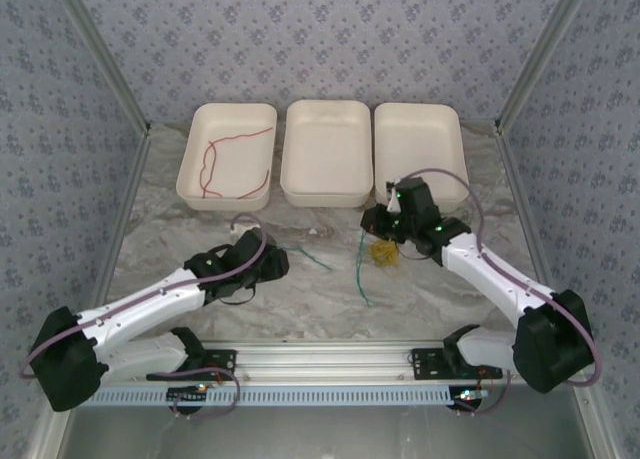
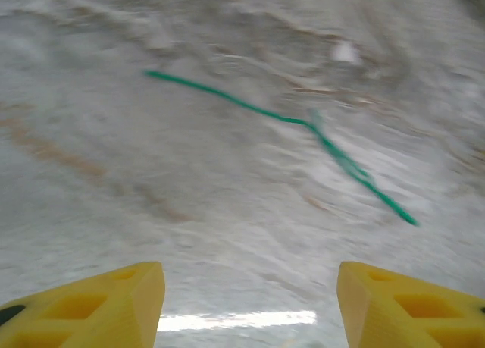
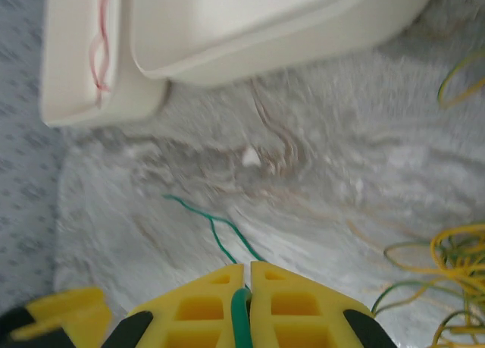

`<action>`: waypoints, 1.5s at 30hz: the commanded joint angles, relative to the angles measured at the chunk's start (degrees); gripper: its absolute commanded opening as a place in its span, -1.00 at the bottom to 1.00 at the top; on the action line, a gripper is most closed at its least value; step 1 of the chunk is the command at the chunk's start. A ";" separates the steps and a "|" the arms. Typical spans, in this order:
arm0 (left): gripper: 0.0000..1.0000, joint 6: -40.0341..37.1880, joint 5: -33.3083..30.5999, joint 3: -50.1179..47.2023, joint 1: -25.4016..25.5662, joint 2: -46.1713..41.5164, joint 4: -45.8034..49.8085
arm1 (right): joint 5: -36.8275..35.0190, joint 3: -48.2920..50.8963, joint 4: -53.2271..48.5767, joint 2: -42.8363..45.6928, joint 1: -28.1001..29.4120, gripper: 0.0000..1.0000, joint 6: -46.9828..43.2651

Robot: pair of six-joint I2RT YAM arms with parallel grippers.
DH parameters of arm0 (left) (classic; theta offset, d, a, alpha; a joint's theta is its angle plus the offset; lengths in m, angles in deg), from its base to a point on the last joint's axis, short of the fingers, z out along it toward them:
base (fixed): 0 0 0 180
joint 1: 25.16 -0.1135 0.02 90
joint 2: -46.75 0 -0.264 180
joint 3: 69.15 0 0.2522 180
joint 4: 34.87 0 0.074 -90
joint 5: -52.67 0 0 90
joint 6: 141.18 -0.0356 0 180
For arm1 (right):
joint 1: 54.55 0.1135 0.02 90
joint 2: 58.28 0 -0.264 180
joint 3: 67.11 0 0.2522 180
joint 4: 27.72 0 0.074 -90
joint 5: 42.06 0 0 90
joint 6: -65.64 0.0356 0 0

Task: Untangle the cables

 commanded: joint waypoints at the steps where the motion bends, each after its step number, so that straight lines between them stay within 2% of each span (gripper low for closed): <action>1: 0.25 6.20 -1.81 -2.08 -3.74 0.84 0.42 | -6.04 0.31 1.30 -2.97 4.04 -1.00 1.35; 4: 0.25 9.28 -0.12 -4.41 -6.64 2.30 -6.65 | -7.21 -0.87 2.23 -8.47 5.52 -1.00 1.78; 7: 0.21 12.01 5.39 -6.33 -11.64 5.08 -15.11 | -7.36 -4.38 0.26 -15.18 5.73 -1.00 2.09; 10: 0.15 15.34 8.40 -5.51 -15.04 8.07 -18.16 | -10.50 -9.35 -4.28 -20.48 6.70 -1.00 1.28; 14: 0.03 22.36 8.15 -5.16 -15.49 10.77 -20.90 | -15.35 -14.00 -7.12 -24.77 7.89 -0.96 -1.32; 18: -0.03 25.67 7.34 -3.66 -15.51 12.56 -21.75 | -15.23 -15.77 -6.40 -26.23 8.03 -1.00 -3.58; 21: -0.06 25.20 7.19 -3.20 -13.33 11.95 -23.34 | -12.75 -12.50 -3.18 -21.85 7.03 -1.00 -2.38; 24: -0.06 18.35 8.76 -1.17 -8.60 11.15 -26.16 | -10.27 -7.90 1.58 -12.19 6.33 -1.00 -2.16; 27: -0.08 11.05 13.42 -0.12 -3.97 10.66 -30.44 | -4.98 -6.51 3.16 -3.17 3.19 -1.00 -2.60; 30: -0.12 7.48 19.40 0.55 -0.68 10.66 -34.16 | 1.05 -8.60 0.48 3.57 -1.26 -1.00 -4.08; 33: -0.11 0.67 24.59 2.23 3.29 10.51 -40.50 | 4.11 -10.82 -2.09 8.37 -3.59 -1.00 -7.33; 36: -0.11 -9.87 21.88 8.81 9.68 11.28 -36.41 | 5.59 -14.09 -6.89 9.10 -4.73 -1.00 -9.66; 38: -0.20 -16.37 18.99 13.25 12.69 12.75 -33.48 | 5.13 -15.75 -9.78 8.57 -5.12 -1.00 -9.18; 42: -0.29 -23.33 14.50 17.58 14.27 14.45 -31.64 | 0.22 -19.43 -17.86 7.30 -4.43 -1.00 -8.28; 45: -0.24 -26.71 15.38 17.54 14.32 13.82 -34.55 | -3.99 -21.10 -22.32 6.25 -4.07 -1.00 -8.54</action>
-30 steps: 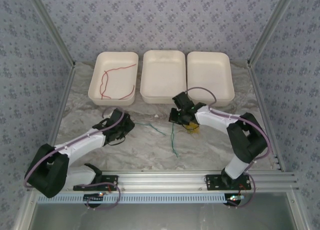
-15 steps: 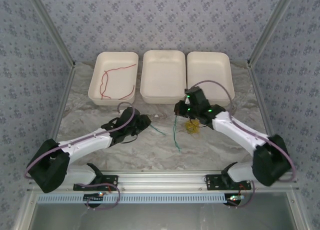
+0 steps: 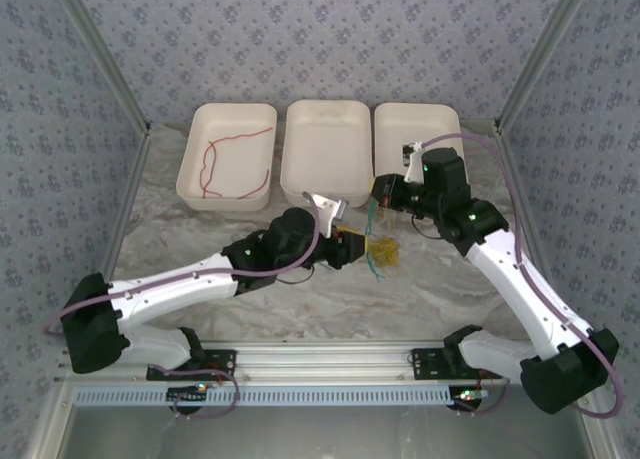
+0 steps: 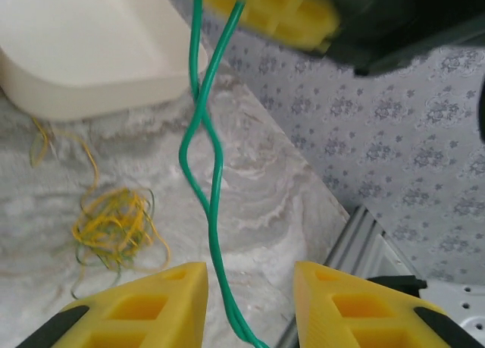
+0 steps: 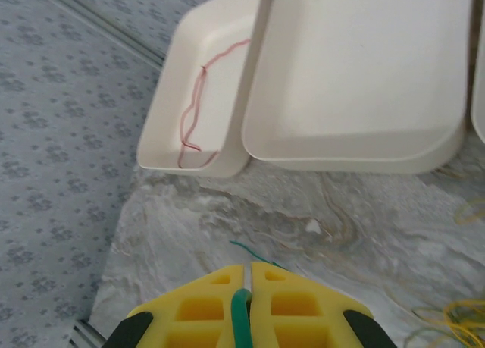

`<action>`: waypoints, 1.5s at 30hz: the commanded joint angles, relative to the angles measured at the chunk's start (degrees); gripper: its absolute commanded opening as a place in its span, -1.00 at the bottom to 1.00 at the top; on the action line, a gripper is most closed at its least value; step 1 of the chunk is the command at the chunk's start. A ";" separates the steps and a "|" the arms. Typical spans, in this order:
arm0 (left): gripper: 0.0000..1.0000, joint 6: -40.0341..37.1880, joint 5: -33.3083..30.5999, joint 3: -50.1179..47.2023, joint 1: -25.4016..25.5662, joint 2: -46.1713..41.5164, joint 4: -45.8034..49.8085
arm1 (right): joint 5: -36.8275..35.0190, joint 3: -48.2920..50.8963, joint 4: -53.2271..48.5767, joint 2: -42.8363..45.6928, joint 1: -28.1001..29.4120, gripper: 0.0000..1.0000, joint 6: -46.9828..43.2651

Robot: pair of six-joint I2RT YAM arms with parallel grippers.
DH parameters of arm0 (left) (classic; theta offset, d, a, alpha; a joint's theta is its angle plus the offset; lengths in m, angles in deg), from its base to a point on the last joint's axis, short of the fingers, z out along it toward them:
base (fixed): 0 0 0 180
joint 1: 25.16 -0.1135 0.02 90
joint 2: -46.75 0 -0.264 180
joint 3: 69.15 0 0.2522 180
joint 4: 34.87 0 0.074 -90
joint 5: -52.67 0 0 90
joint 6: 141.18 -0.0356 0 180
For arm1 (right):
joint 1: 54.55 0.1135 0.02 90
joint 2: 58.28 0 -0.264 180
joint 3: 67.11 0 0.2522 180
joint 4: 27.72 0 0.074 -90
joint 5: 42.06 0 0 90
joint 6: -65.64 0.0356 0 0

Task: Untangle the cables

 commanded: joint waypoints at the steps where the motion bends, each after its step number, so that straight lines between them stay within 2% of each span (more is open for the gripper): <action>1: -0.21 -8.87 -0.97 0.74 -0.08 0.53 -0.73 | -4.75 -2.62 -9.52 -1.00 0.36 -1.00 -1.05; 7: -0.21 -12.04 1.75 8.10 -0.08 7.24 8.04 | -5.05 -6.19 -11.10 -2.45 0.51 -1.00 -0.87; 15: -0.21 -12.71 0.26 9.87 -0.08 9.42 6.64 | -5.28 -7.53 -12.22 -3.30 0.90 -1.00 -0.87; 21: -0.56 -12.20 0.64 10.55 -0.08 10.80 6.20 | -5.36 -7.27 -12.08 -3.12 1.09 -1.00 -0.87; 27: -0.61 -11.86 1.43 11.00 -0.08 12.15 6.28 | -5.07 -6.93 -11.41 -3.11 1.28 -1.00 0.78; 33: -0.81 -11.67 0.16 10.91 -0.08 11.93 5.32 | -4.72 -7.03 -11.58 -3.29 1.59 -1.00 1.11; 36: -0.78 -11.66 0.65 11.35 -0.09 12.30 5.29 | -4.85 -6.60 -11.46 -3.13 1.64 -1.00 1.56; 41: -0.48 -11.49 1.70 11.52 -0.08 12.88 5.49 | -4.77 -6.83 -11.46 -3.25 1.45 -1.00 1.84; 45: -0.38 -11.55 1.83 11.58 0.09 13.28 5.30 | -3.89 -6.91 -11.17 -3.47 1.23 -1.00 2.28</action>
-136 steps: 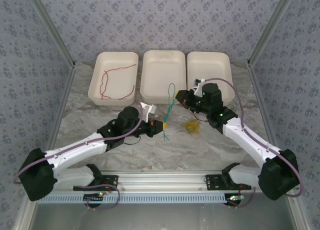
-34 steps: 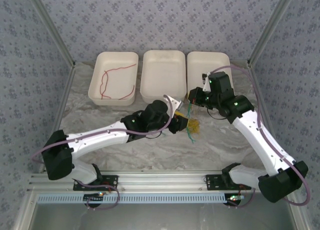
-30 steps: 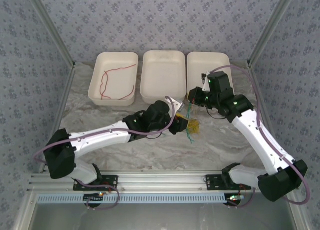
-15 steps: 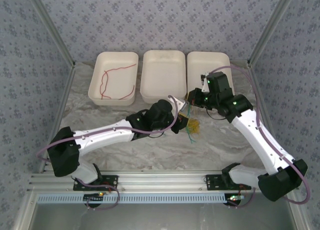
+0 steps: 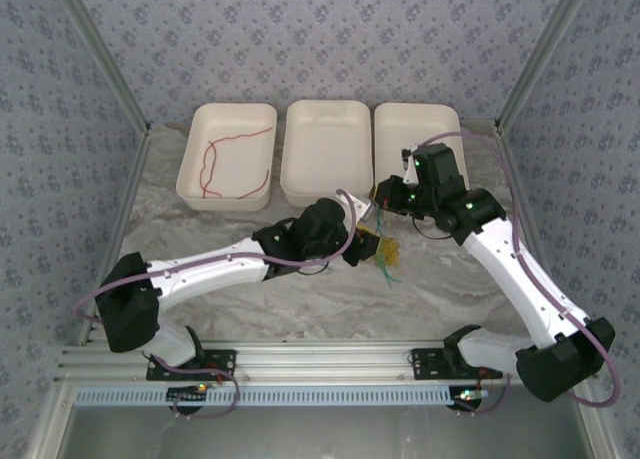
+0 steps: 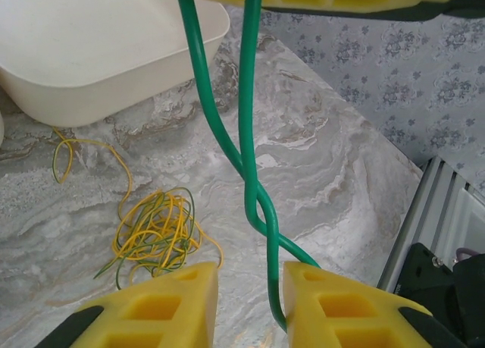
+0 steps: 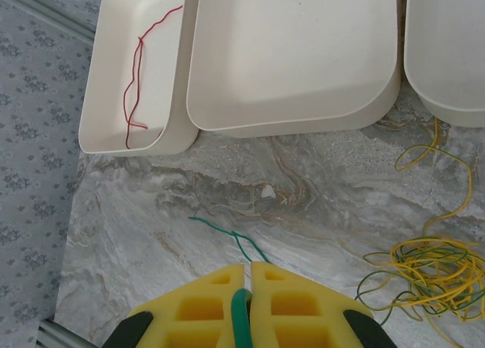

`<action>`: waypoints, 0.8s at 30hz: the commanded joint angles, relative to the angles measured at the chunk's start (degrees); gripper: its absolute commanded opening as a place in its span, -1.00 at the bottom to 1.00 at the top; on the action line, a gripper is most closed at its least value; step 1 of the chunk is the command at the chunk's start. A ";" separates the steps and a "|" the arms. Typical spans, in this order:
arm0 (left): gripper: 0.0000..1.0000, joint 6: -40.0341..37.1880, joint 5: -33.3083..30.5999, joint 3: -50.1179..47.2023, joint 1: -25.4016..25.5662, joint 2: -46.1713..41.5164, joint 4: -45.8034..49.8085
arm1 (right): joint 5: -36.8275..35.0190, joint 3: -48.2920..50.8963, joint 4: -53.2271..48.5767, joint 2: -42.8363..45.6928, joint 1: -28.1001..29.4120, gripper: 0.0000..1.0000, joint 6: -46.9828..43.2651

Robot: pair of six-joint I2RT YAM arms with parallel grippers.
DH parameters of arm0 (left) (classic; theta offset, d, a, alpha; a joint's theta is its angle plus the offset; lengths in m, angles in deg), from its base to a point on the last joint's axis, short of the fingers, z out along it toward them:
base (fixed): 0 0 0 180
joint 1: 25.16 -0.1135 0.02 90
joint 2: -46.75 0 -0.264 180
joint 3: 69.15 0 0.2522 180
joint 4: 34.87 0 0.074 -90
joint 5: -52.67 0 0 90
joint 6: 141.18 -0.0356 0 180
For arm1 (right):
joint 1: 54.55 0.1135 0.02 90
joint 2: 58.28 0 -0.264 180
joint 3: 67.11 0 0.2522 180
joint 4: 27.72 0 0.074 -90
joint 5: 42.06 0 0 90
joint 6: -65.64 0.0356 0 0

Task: Untangle the cables

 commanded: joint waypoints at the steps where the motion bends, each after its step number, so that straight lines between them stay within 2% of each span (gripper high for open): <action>1: -0.38 -0.56 1.20 2.35 0.30 1.39 -1.11 | 0.78 -1.27 0.02 -0.17 -0.03 -1.00 1.44; 6: -0.38 -0.68 1.55 2.52 0.85 2.21 -0.58 | 1.64 -1.81 -0.71 -0.09 -1.34 -1.00 1.54; 10: -0.30 -0.24 1.41 1.57 1.39 2.58 -1.24 | 4.75 -1.99 -0.36 -0.05 -3.32 -1.00 2.01; 18: -0.34 0.77 1.96 1.53 1.56 4.52 -4.94 | 6.64 -1.23 0.08 0.22 -3.89 -1.00 3.79; 21: -0.48 1.00 1.92 1.58 1.83 4.94 -6.08 | 7.05 -0.95 0.03 0.48 -4.39 -1.00 4.05; 24: -0.76 1.17 0.97 1.26 2.00 4.72 -7.04 | 7.34 -0.84 -0.16 0.67 -4.75 -1.00 4.15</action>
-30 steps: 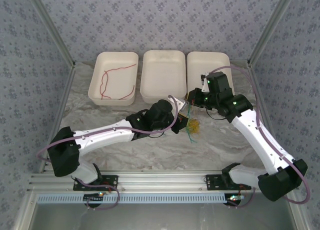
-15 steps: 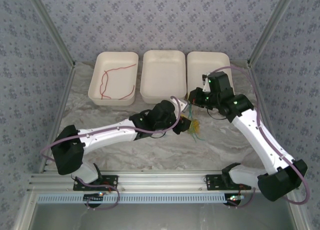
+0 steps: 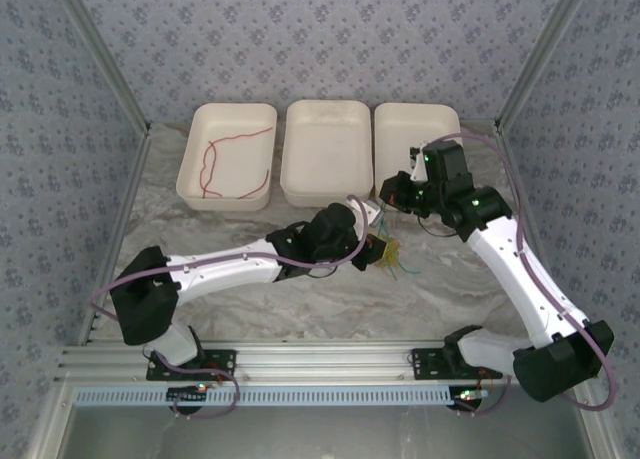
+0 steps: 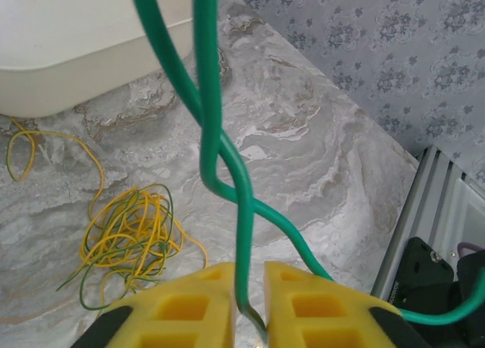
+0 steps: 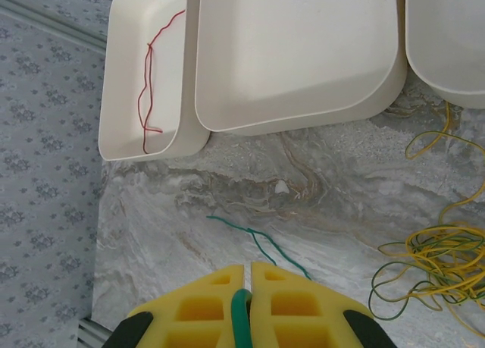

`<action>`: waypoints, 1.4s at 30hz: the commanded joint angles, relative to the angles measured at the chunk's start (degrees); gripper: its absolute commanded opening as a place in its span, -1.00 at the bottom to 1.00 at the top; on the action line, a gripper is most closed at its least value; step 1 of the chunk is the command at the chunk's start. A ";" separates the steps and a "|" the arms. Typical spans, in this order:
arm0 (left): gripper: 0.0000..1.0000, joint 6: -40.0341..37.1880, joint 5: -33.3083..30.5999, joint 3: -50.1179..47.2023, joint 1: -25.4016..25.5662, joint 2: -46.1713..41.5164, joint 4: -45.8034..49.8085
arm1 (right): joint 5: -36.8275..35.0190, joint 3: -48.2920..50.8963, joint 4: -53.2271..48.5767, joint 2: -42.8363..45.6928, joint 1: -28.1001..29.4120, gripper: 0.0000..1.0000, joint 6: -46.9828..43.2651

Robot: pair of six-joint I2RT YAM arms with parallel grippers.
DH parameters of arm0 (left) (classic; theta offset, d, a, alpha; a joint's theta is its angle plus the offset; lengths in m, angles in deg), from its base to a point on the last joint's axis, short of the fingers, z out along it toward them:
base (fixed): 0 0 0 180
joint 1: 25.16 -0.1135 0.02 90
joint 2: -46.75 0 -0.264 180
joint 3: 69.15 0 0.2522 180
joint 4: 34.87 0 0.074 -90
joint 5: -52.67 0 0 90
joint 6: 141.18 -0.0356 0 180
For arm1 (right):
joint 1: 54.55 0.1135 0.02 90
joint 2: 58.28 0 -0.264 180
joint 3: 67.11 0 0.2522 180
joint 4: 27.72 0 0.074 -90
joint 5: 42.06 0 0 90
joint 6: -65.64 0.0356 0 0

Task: Untangle the cables

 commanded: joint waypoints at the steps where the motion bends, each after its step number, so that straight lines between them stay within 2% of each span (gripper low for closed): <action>1: -0.87 0.43 -0.71 0.51 0.63 -0.10 -3.58 | 1.72 -0.82 -0.01 0.83 -0.52 -1.00 1.19; 2: -1.00 0.65 -1.49 0.12 0.63 -0.60 -3.61 | 1.68 -0.82 -0.15 0.94 -0.52 -1.00 1.20; 5: -1.00 0.87 -3.04 -1.21 0.54 -2.56 -3.65 | 1.63 -0.56 -0.39 1.53 -0.81 -1.00 1.02; 12: -1.00 2.69 -1.25 -5.81 -1.59 -7.88 -5.75 | 1.16 -1.07 -1.88 2.46 -1.23 -0.96 -0.86; 14: -1.00 3.02 -0.15 -6.71 -2.47 -9.14 -6.10 | 0.85 -1.83 -2.87 2.81 -1.21 -0.48 -1.72; 16: -1.00 3.40 1.09 -7.36 -3.53 -10.17 -6.33 | 0.16 -2.77 -4.15 3.77 -1.24 -0.11 -2.71; 20: -1.00 3.36 3.06 -7.73 -5.80 -11.74 -4.89 | -0.34 -3.52 -5.65 7.20 -1.38 0.09 -3.74; 23: -1.00 3.24 3.24 -7.97 -7.43 -13.26 -4.01 | 1.52 -1.81 -6.68 9.51 -1.29 0.05 -3.78; 26: -1.00 3.03 4.14 -7.66 -9.04 -14.70 -2.82 | 4.48 5.85 -4.60 14.16 -1.12 0.05 -6.45; 29: -1.00 2.46 5.46 -7.09 -10.24 -14.89 -0.97 | 5.35 11.85 -1.38 21.46 -1.34 0.17 -5.86; 32: -1.00 2.23 5.77 -7.25 -10.84 -15.08 -0.42 | 5.81 10.37 -2.96 22.55 -1.46 0.23 -6.68; 34: -1.00 2.45 5.76 -7.73 -11.28 -15.79 -1.29 | 6.91 9.68 -5.71 20.53 -1.58 0.12 -6.52; 35: -1.00 2.30 5.58 -7.89 -11.32 -16.22 -1.54 | 9.07 11.02 -4.45 20.09 -1.45 0.05 -5.10; 38: -1.00 1.43 5.48 -7.48 -11.33 -16.80 -1.74 | 15.99 18.62 6.52 20.84 -0.68 -0.08 7.39; 40: -1.00 0.84 5.28 -7.57 -11.32 -17.05 -1.79 | 14.78 21.93 12.10 23.52 1.54 -0.13 16.67; 42: -1.00 0.11 5.20 -7.90 -11.30 -17.27 -2.27 | 11.15 23.78 15.72 26.86 4.02 -0.09 22.34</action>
